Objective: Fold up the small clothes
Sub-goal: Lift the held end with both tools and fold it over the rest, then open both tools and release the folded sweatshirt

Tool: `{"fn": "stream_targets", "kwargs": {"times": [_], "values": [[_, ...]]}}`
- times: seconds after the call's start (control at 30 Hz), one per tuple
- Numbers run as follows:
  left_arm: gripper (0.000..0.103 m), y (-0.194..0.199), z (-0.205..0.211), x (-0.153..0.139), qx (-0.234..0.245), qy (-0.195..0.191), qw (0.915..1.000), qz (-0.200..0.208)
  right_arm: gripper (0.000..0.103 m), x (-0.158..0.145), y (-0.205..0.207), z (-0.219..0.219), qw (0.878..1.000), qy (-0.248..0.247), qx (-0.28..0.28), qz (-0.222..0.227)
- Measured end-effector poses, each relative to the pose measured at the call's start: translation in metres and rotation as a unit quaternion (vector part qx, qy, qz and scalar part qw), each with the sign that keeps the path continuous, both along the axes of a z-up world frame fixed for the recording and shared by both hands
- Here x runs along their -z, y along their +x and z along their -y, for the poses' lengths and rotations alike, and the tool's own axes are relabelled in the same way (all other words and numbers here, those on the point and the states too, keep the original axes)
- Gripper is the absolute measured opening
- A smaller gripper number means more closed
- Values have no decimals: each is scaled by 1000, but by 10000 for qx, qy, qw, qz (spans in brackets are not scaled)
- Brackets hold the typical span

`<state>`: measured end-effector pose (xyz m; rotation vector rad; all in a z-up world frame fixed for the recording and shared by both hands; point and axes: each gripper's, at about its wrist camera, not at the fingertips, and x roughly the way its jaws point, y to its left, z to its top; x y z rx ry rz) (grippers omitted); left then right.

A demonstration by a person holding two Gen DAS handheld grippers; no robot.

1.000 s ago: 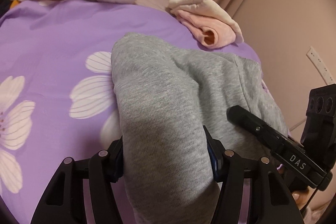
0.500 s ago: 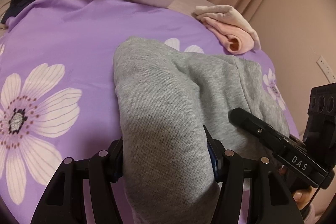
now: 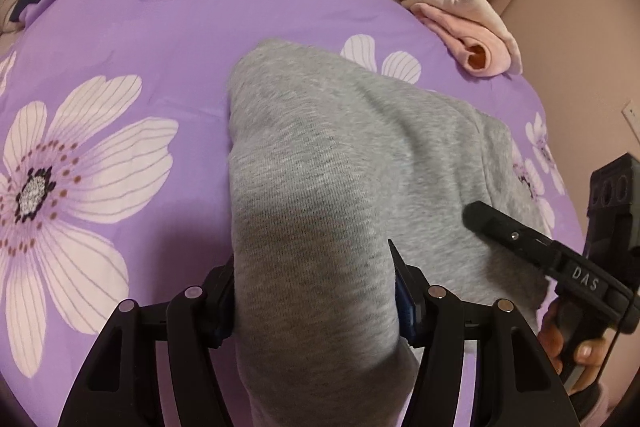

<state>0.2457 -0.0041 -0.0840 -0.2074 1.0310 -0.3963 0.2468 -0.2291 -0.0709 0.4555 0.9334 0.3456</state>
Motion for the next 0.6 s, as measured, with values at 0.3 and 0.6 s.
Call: {"fn": "stream_targets", "kwargs": {"times": [0.3, 0.6], "values": [[72, -32, -13, -15, -61, 603, 9972, 431, 62, -8, -35, 31, 9983, -71, 581, 29], [78, -51, -23, -2, -108, 818, 9954, 480, 62, 2, -58, 14, 9944, -1024, 249, -59]]}}
